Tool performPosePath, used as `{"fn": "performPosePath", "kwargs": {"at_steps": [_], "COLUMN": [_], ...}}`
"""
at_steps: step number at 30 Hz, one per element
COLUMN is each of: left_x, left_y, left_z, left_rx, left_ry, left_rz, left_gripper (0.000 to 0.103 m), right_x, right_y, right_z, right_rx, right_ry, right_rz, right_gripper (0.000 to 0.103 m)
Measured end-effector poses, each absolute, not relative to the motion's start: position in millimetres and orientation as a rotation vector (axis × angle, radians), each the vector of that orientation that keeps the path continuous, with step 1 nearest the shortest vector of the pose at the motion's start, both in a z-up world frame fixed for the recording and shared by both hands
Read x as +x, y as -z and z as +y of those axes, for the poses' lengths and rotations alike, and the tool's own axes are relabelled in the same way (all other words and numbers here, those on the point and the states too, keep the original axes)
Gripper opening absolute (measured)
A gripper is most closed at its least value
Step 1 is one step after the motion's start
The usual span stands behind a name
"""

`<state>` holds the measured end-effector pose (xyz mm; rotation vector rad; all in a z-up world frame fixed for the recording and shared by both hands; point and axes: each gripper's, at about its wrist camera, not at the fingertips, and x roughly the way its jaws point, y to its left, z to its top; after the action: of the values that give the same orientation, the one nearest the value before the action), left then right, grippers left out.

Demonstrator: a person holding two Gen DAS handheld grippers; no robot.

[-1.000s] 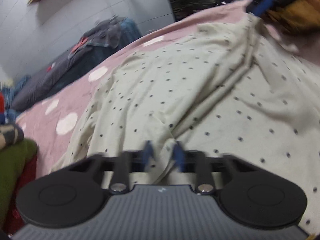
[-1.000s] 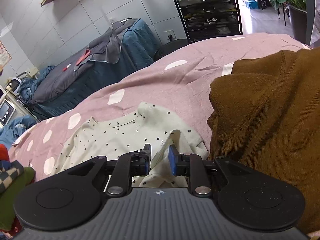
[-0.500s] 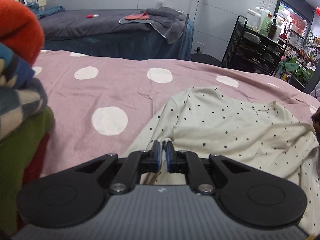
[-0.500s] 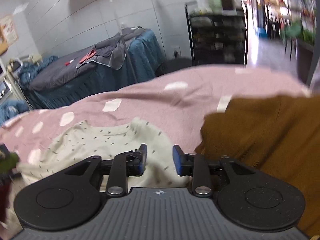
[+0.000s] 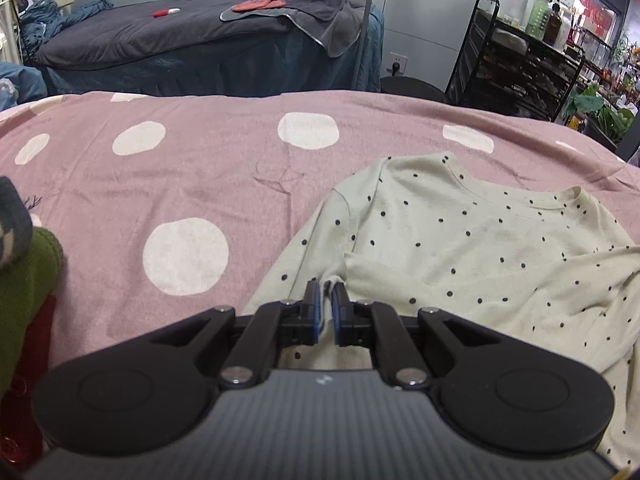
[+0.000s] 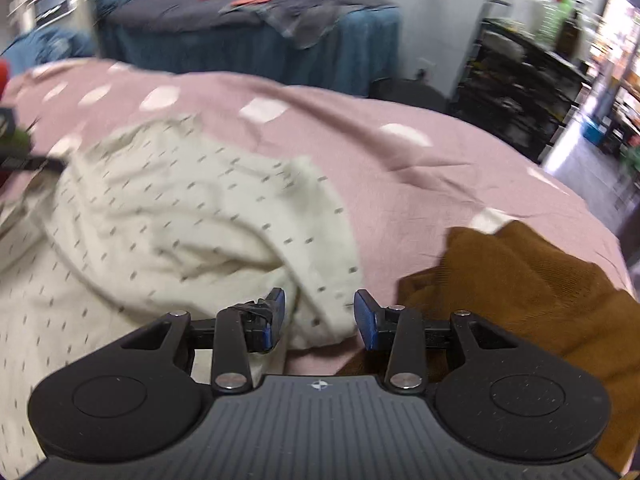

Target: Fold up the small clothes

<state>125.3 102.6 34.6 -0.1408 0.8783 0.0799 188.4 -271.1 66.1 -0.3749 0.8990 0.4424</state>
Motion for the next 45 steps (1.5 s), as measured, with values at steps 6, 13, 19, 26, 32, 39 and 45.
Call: {"fn": "performPosePath", "kwargs": {"at_steps": [6,13,19,26,32,39,45], "left_x": [131,156,173,160,160,215,255], "left_y": [-32,-32,-29,-33,-50,-39,-16], "left_z": [104,105,91,103,103,111,77], "left_rx": [-0.143,-0.134,-0.051,0.007,-0.048,-0.090,0.110], "left_ry": [-0.077,-0.113,-0.125,-0.211,-0.143,-0.038,0.141], "left_rz": [0.889,0.883,0.893,0.865,0.813,0.754,0.811], "left_gripper": [0.006,0.006,0.008,0.037,0.060,0.083,0.089], "right_x": [193,221,239,227,245,300,309], "right_y": [-66,-91,-67,-80,-90,-50,-33], "right_z": [-269,-277,-259,-279,-288,-266,-259], "right_rx": [-0.408,-0.429,-0.538,-0.350,-0.139,-0.071,-0.072], "right_ry": [-0.432,-0.269,-0.219,-0.115,-0.308,-0.433,-0.503], "right_rz": [0.892,0.772,0.750,0.679,0.796,1.007,1.072], "right_gripper": [0.000,0.000,0.004,0.047,0.072,0.073,0.076]}}
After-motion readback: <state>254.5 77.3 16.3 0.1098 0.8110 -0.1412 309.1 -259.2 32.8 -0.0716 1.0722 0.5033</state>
